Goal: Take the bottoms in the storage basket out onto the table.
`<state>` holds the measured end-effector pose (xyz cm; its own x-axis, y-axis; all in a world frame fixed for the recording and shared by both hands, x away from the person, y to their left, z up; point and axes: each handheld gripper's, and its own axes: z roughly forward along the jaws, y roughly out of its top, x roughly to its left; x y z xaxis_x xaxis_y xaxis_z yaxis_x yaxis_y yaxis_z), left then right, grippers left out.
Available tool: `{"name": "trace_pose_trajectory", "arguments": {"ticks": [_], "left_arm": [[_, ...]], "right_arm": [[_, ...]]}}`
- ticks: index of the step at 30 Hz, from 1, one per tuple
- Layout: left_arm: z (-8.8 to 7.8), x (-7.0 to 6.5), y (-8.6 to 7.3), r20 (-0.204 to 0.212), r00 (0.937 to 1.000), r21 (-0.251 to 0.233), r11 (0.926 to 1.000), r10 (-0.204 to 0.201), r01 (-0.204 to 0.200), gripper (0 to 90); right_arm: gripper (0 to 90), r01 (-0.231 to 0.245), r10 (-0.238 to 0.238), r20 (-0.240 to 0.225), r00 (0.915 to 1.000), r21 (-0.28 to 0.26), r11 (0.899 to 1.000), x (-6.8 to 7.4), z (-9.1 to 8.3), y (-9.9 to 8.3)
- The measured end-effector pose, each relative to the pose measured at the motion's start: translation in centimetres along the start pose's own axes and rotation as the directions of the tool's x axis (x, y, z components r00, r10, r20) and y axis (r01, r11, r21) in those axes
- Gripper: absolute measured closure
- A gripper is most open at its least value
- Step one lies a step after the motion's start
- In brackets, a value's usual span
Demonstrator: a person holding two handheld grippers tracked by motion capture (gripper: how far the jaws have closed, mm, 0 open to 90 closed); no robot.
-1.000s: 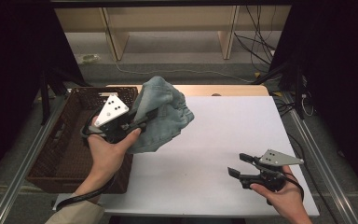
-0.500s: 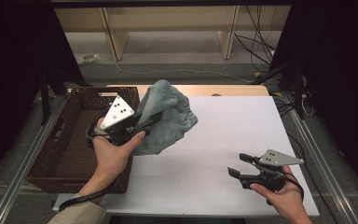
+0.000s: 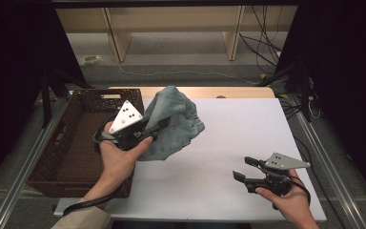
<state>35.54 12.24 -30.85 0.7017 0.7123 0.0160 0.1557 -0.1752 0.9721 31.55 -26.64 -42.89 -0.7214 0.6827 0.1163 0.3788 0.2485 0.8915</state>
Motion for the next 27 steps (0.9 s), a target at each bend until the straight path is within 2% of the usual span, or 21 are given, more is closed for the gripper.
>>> {"name": "trace_pose_trajectory", "arguments": {"ticks": [27], "left_arm": [[1.9, -0.9, -1.8, 0.035, 0.9993, 0.063, 0.9979, 0.013, -0.015, 74.4]], "right_arm": [[29.7, 0.0, 0.0, -0.001, 1.0, -0.001, 1.0, 0.0, 0.0, 0.0]]}}
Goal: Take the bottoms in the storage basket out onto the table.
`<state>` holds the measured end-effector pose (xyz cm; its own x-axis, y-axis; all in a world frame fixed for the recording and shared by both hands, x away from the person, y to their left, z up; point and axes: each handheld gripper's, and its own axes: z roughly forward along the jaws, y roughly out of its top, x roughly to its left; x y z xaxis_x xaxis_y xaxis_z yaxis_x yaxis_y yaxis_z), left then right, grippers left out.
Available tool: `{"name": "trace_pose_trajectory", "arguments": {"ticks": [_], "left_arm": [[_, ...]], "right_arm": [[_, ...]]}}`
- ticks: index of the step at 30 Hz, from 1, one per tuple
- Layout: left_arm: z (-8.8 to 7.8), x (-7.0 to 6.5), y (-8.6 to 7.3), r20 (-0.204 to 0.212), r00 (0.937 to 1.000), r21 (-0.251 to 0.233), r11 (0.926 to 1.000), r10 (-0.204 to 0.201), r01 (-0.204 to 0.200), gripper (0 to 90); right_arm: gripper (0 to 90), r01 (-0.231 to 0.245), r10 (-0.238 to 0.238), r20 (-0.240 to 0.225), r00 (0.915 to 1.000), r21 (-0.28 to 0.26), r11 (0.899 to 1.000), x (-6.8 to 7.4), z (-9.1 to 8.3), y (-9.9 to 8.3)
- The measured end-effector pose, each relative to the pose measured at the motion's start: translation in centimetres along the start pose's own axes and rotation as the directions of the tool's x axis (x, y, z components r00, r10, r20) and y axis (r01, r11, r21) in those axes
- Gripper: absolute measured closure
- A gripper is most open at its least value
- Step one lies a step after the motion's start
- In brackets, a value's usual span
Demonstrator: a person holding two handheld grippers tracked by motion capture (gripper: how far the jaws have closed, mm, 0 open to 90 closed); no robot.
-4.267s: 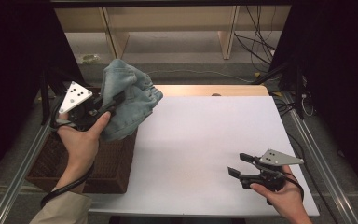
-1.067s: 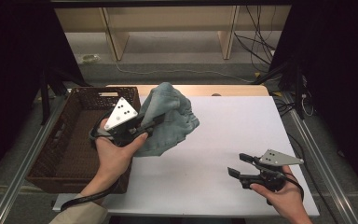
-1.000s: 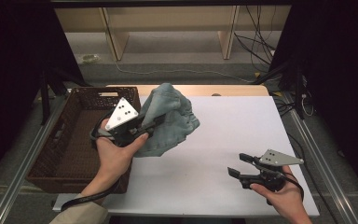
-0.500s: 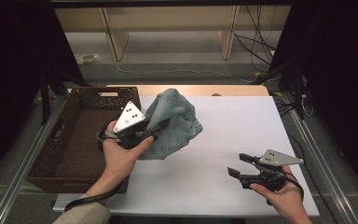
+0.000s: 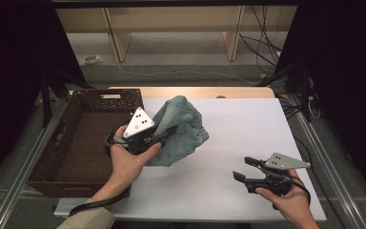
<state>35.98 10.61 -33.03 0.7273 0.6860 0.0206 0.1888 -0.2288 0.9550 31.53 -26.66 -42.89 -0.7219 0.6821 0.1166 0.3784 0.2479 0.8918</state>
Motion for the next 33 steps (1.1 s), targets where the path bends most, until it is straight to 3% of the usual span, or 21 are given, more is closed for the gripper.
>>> {"name": "trace_pose_trajectory", "arguments": {"ticks": [22, 33], "left_arm": [[2.0, -0.9, -1.8, 0.035, 0.9993, 0.068, 0.9975, 0.013, -0.015, 74.3], [3.1, -1.0, -3.0, 0.047, 0.9988, 0.119, 0.9927, 0.012, -0.017, 74.2]], "right_arm": [[29.7, 0.0, 0.0, -0.001, 1.0, 0.003, 1.0, 0.0, 0.0, 0.0], [29.7, 0.001, -0.001, -0.002, 1.0, 0.003, 1.0, 0.0, 0.1, 0.0]]}}
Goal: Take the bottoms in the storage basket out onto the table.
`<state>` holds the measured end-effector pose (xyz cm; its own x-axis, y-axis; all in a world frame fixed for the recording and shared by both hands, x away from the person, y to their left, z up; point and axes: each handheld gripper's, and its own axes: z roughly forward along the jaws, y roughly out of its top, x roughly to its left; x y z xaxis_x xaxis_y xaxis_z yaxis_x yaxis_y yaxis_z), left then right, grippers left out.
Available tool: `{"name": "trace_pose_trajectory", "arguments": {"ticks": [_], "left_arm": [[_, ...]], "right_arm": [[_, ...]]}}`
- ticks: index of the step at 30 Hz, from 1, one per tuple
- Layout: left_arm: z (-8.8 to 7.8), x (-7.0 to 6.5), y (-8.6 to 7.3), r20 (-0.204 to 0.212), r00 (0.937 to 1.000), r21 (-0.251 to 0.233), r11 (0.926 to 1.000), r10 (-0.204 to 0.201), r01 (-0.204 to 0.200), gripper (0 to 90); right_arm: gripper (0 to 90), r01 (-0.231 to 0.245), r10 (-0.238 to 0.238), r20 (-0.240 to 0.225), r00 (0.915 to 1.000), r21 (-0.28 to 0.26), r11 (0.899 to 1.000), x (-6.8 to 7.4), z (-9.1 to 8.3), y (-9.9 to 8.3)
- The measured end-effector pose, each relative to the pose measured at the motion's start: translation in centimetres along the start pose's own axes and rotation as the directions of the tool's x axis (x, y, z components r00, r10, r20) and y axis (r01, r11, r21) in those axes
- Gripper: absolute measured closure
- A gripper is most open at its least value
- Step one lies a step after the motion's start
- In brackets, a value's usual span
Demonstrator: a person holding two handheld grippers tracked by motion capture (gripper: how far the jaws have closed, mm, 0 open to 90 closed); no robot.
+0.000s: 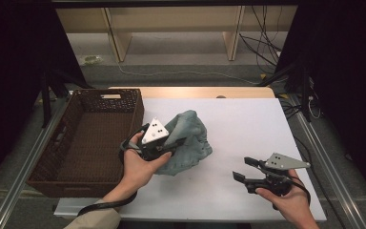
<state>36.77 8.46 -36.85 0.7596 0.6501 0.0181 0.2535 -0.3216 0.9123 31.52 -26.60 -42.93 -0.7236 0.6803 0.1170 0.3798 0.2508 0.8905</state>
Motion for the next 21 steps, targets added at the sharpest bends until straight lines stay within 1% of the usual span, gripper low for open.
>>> {"name": "trace_pose_trajectory", "arguments": {"ticks": [11, 21], "left_arm": [[1.4, -0.1, -1.2, 0.007, 1.0, 0.053, 0.9986, 0.001, -0.002, 74.1], [2.3, -0.1, -2.0, 0.01, 0.9999, 0.081, 0.9967, 0.0, 0.0, 74.0]], "right_arm": [[29.7, 0.0, 0.0, 0.0, 1.0, 0.0, 1.0, 0.0, 0.0, 0.0], [29.7, 0.0, 0.0, 0.0, 1.0, 0.0, 1.0, 0.0, 0.0, 0.0]]}}
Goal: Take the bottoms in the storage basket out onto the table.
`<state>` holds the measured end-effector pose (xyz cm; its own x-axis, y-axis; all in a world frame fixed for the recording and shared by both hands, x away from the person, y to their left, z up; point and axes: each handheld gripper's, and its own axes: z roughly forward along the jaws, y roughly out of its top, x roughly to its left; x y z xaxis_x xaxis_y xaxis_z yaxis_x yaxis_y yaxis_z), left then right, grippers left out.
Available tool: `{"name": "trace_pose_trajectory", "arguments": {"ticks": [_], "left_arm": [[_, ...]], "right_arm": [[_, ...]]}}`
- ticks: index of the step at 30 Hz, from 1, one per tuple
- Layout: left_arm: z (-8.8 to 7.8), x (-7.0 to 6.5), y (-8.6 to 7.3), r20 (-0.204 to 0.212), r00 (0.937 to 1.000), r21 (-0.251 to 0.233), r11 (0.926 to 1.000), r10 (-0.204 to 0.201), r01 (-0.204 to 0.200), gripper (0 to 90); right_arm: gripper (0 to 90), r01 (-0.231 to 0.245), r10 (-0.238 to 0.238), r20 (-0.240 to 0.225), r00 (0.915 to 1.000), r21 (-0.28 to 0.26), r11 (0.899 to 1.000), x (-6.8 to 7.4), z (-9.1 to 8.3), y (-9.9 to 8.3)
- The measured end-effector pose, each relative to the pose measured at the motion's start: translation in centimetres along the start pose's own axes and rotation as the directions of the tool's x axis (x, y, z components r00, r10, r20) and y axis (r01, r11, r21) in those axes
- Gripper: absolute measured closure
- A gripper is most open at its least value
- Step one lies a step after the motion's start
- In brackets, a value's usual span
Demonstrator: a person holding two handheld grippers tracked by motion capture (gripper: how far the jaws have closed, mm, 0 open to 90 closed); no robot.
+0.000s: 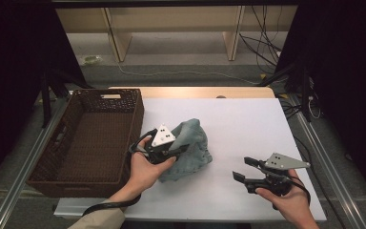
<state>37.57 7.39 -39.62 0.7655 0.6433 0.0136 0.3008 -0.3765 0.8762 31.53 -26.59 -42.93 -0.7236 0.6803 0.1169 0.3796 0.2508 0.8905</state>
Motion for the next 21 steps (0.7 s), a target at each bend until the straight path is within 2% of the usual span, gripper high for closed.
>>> {"name": "trace_pose_trajectory", "arguments": {"ticks": [10, 21], "left_arm": [[0.7, 0.3, -0.6, -0.013, 0.9999, 0.028, 0.9996, 0.008, -0.008, 73.6], [1.1, 0.8, -1.1, -0.024, 0.9997, 0.051, 0.9987, -0.001, 0.002, 73.0]], "right_arm": [[29.7, 0.0, 0.0, 0.001, 1.0, 0.002, 1.0, 0.0, 0.0, 0.0], [29.7, -0.001, 0.001, 0.0, 1.0, 0.003, 1.0, 0.0, 0.0, 0.0]]}}
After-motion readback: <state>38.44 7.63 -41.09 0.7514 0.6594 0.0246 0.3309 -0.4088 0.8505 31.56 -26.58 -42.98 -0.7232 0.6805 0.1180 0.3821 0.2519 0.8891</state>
